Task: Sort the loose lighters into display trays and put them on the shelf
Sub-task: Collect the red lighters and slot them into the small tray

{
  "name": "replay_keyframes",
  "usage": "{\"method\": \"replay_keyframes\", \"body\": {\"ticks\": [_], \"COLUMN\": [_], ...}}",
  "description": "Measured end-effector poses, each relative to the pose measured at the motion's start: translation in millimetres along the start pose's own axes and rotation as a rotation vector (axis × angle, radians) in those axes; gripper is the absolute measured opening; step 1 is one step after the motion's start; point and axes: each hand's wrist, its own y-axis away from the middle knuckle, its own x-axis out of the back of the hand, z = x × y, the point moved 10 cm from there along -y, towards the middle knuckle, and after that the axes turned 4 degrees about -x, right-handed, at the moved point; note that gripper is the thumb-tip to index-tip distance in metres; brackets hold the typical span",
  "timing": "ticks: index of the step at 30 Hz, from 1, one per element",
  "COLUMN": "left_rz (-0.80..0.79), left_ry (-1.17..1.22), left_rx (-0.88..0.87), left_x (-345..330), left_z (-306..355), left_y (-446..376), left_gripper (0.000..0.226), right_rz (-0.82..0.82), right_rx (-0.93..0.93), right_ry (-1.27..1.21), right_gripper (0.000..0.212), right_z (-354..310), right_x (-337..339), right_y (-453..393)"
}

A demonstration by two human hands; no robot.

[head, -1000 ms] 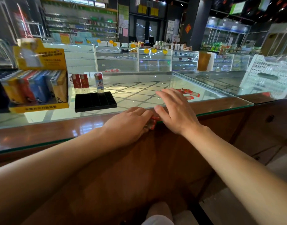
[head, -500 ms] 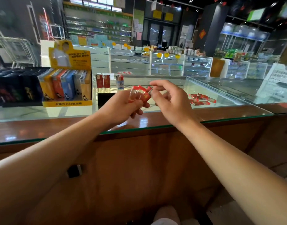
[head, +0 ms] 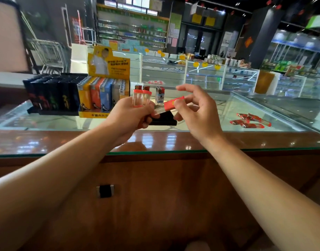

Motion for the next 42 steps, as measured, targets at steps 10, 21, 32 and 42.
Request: {"method": "replay_keyframes", "body": {"ticks": [10,21,32,42], "left_rz": [0.063,0.011,0.099,0.082], "left_ry": [-0.045,-0.373,-0.315,-0.357], "left_rx": [0.088,-0.049,-0.167,-0.192], "left_x": [49.0,79.8,93.3,89.2], "left_z": [-2.9,18.6,18.2,18.9], "left_y": [-7.6,-26.3,-34.5,-33.0], "left_gripper": [0.012,0.013,0.007,0.008], "right_rz": [0.005,0.142,-0.039,0.043], "right_rx": [0.185,0.138,0.242,0.369], "right_ry": [0.163,0.219,0.464,0.639], "right_gripper": [0.016,0.02,0.018,0.013], "right_z": [-11.8,15.0,23.2,23.3], "right_x": [-33.0,-54.2,-100.1,-106.8], "right_y": [-13.1,-61.4,-90.8,-83.8]}}
